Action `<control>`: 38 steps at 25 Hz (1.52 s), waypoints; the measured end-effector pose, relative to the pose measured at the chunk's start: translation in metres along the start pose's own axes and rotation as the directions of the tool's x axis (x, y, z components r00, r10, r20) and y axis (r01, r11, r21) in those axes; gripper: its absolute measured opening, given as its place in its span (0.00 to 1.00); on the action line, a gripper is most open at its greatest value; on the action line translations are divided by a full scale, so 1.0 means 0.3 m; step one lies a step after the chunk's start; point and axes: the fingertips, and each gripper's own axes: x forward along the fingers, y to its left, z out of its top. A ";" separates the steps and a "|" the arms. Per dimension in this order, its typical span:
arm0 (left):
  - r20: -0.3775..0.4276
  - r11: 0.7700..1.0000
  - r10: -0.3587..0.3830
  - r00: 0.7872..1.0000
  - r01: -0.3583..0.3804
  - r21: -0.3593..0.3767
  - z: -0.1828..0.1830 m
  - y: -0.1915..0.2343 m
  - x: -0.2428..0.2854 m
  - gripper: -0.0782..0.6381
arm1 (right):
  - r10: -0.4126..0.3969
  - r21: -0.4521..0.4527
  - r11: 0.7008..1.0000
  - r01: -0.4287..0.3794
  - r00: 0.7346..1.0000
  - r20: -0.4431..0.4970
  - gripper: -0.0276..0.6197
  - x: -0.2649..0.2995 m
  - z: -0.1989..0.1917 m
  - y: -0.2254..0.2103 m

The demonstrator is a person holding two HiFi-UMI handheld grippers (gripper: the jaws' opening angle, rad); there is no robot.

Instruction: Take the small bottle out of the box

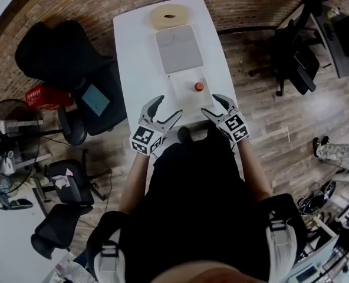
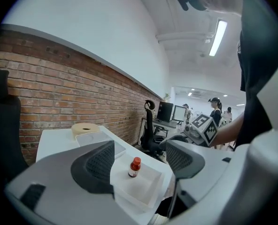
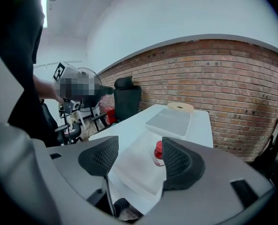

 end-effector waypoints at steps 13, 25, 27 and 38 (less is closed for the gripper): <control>-0.016 0.980 0.159 0.987 -0.159 -0.116 0.003 0.124 0.101 0.60 | 0.137 -0.091 0.985 -0.143 0.988 -0.068 0.46 0.197 0.010 -0.184; -0.082 0.952 0.251 0.965 -0.261 -0.158 -0.067 0.160 0.097 0.60 | 0.198 -0.090 0.973 -0.211 0.971 -0.137 0.43 0.300 -0.097 -0.228; -0.083 0.949 0.261 0.962 -0.272 -0.160 -0.066 0.157 0.089 0.60 | 0.196 -0.097 0.973 -0.211 0.970 -0.145 0.42 0.311 -0.107 -0.231; -0.094 0.931 0.311 0.946 -0.323 -0.171 -0.091 0.143 0.019 0.60 | 0.185 -0.127 0.970 -0.208 0.968 -0.172 0.32 0.374 -0.153 -0.219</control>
